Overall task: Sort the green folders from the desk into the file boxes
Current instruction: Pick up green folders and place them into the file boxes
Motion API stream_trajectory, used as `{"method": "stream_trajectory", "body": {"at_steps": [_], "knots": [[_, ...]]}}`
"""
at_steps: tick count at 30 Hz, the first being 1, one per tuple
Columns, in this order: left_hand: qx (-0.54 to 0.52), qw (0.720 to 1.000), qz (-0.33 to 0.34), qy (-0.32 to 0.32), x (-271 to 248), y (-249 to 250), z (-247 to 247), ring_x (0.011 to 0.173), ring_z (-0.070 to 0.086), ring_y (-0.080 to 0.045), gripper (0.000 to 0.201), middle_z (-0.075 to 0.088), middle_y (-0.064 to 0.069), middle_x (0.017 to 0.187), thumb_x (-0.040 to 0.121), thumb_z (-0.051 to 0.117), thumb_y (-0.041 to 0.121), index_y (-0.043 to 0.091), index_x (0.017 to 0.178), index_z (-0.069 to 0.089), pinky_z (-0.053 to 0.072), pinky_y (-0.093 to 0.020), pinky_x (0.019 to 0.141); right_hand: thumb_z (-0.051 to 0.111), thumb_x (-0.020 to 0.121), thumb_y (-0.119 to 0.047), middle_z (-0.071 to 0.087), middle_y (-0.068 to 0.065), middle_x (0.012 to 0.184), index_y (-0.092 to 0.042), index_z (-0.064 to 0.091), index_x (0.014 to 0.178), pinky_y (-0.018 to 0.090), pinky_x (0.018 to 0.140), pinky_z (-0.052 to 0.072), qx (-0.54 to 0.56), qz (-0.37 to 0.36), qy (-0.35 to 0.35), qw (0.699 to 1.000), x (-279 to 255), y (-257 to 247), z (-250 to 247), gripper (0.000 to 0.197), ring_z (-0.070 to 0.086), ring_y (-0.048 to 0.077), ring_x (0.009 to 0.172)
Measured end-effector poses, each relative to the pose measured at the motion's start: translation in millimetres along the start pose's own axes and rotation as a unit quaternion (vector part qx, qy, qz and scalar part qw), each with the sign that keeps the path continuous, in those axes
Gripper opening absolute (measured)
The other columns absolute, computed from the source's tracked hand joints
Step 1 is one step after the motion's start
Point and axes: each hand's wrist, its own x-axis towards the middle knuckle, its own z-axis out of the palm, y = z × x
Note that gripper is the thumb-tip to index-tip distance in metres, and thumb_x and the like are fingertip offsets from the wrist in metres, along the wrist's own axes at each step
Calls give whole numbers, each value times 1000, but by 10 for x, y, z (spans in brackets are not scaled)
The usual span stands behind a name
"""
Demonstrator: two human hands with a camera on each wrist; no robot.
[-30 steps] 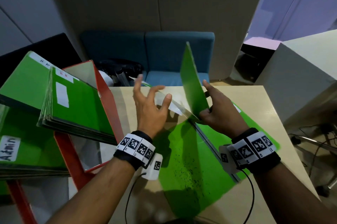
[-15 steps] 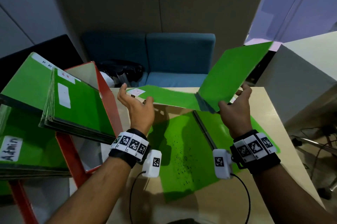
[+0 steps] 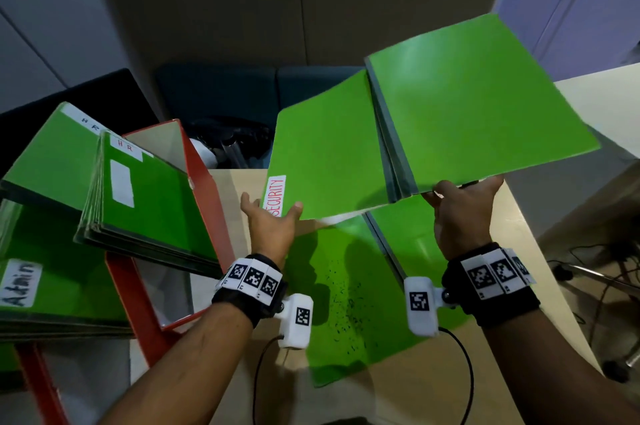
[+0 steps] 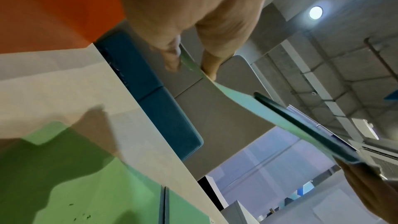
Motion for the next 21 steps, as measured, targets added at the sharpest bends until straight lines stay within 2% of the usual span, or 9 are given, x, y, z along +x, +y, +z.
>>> {"method": "stream_trajectory", "body": {"at_steps": [2,4,11,14,16,17,19,20,21], "knots": [[1,999,-12,-35,7,-4,20,123,50,-29,94,47,-14,139,80,78,25,13,148,14,41,-44,108,53,82,20,37,12,101,-12,25,108,19,57,53,63,40,-3,997,-4,0,24,51,50,20,83],[2,998,-13,-69,-22,10,41,120,51,-25,81,48,-10,138,84,73,30,13,145,22,41,-43,108,53,83,20,40,16,102,-11,29,105,25,61,57,138,77,-22,987,-26,32,51,45,56,24,84],[11,986,-53,-157,-143,154,37,138,34,-23,73,31,-2,155,89,49,63,25,148,32,30,-45,110,47,88,16,42,12,81,-11,35,79,23,57,56,193,165,-84,964,-147,201,113,30,53,21,70],[-72,958,-77,-265,-288,389,58,134,38,-23,83,33,4,153,77,40,75,30,147,32,43,-51,95,45,89,15,36,6,73,-8,37,86,25,54,55,155,197,-165,954,-269,289,143,24,48,14,59],[-136,930,-85,-331,-343,517,97,128,47,-24,90,40,0,149,74,40,77,23,146,35,53,-53,84,44,89,15,31,4,68,-8,37,94,24,50,51,122,193,-227,947,-364,332,177,24,45,10,52],[-154,925,-79,-339,-369,561,115,123,53,-25,86,49,-4,142,77,43,73,17,142,40,55,-54,82,44,89,15,30,4,65,-9,38,92,23,49,48,105,188,-246,945,-391,348,195,25,43,9,50],[-166,938,-47,-300,-419,602,151,108,62,-27,47,62,-8,115,92,56,45,7,119,52,59,-49,77,44,89,14,32,5,65,-9,44,92,22,48,43,68,171,-257,949,-398,391,223,23,41,11,54],[-160,951,-24,-262,-432,606,164,98,62,-26,22,59,-7,103,95,59,25,7,105,51,60,-44,71,48,87,12,37,6,69,-8,49,98,23,51,43,31,157,-257,953,-384,422,238,22,43,13,58],[-147,964,0,-223,-431,591,173,90,60,-23,11,52,-7,94,95,59,11,10,95,48,60,-38,65,53,86,8,44,6,76,-10,53,107,25,55,44,-16,143,-252,957,-365,461,248,29,48,15,66]]}}
